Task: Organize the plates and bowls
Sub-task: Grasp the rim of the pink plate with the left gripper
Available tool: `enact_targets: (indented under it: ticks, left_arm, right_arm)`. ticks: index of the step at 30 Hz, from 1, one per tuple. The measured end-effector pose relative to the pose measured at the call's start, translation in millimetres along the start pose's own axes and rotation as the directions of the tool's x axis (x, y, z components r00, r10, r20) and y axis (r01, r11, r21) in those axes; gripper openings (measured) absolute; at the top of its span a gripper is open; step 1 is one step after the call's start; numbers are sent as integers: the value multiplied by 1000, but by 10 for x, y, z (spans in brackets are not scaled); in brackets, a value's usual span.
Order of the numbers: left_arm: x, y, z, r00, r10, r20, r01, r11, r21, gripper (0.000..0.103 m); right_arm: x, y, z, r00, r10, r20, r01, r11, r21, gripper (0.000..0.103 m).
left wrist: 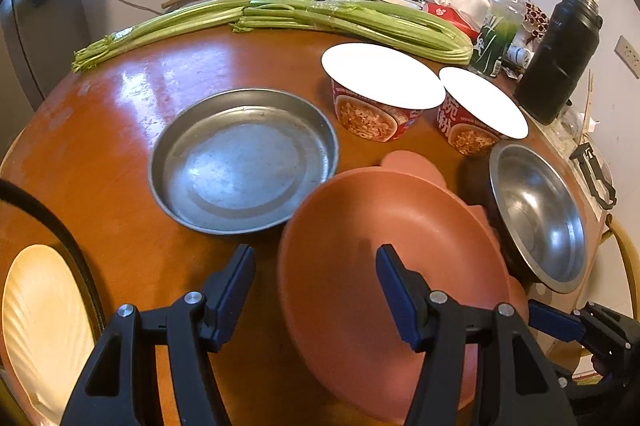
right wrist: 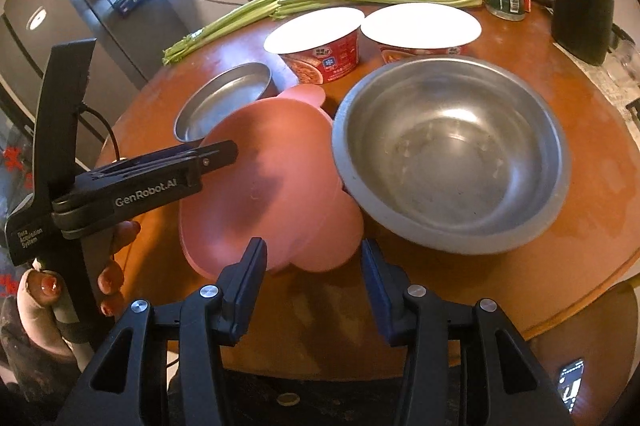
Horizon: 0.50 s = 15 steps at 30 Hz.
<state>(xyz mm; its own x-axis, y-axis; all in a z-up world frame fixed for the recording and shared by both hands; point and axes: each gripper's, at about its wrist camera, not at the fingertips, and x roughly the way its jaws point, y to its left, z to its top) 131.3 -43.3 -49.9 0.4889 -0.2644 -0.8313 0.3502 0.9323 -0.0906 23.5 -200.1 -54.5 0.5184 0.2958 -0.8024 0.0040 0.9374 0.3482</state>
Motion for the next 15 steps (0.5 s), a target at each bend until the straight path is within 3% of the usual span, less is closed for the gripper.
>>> enact_targets:
  ticks: [15]
  left_arm:
    - [-28, -89, -98, 999, 44, 6, -44, 997, 69, 50]
  right_arm:
    - [150, 118, 1, 998, -52, 19, 53, 996, -68, 49]
